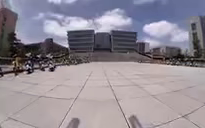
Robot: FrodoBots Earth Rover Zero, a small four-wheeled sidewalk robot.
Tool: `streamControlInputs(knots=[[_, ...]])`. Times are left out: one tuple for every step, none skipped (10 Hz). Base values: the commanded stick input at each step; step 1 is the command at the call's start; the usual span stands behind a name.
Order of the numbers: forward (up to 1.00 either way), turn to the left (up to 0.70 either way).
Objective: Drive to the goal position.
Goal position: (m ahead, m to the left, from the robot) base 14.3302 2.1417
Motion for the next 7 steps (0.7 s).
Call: streamControlInputs(knots=[[0.70,0.00],[0.70,0.00],[0.70,0.00],[0.70,0.00],[0.70,0.00],[0.70,0.00],[0.70,0.00]])
